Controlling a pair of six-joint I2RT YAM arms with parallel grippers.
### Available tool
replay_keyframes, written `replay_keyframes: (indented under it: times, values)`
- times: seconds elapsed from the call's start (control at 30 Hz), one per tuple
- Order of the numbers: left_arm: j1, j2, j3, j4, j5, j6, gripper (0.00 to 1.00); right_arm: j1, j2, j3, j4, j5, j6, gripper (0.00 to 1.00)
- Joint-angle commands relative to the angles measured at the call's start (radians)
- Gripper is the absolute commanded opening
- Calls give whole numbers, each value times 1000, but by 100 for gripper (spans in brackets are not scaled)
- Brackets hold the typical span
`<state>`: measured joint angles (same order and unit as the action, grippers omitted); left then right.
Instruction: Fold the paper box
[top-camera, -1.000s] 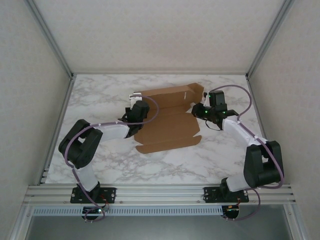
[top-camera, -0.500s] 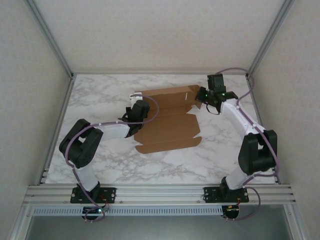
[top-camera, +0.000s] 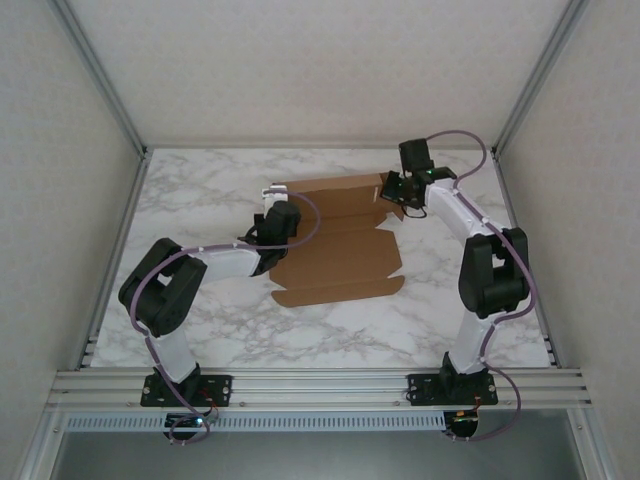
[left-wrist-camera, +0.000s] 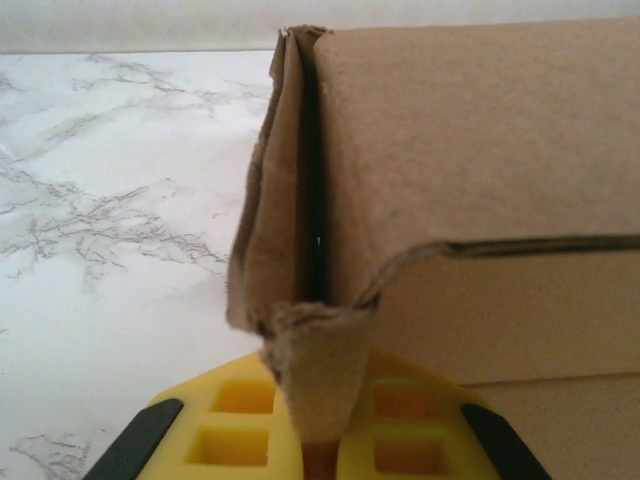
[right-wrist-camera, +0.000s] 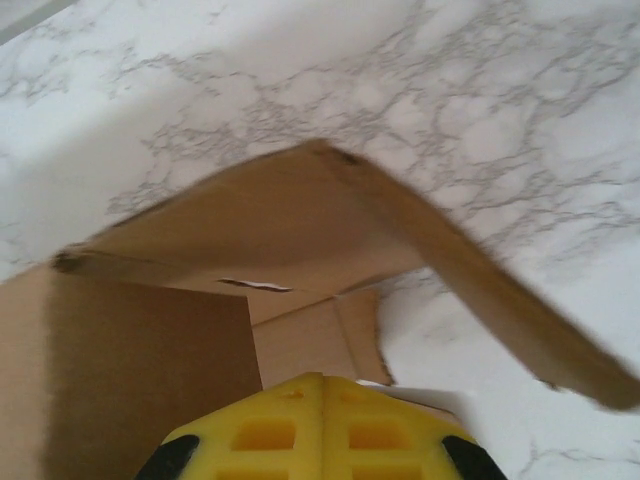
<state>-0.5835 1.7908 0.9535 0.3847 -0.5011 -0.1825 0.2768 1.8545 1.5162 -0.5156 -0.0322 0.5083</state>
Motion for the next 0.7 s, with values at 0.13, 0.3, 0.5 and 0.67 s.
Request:
replay_keyframes:
  times: [0.13, 0.3, 0.5, 0.67]
  values:
    - [-13, -23, -15, 33, 10, 13, 0, 24, 24, 57, 33, -157, -6, 4]
    - [-14, -23, -11, 22, -14, 14, 0, 22, -9, 47, -31, -77, -34, 5]
    - [-10, -10, 1, 21, -26, 10, 0, 12, -170, -50, -43, -129, -163, 12]
    - [-6, -3, -1, 20, -20, 18, 0, -64, -308, -151, 35, -107, -114, 10]
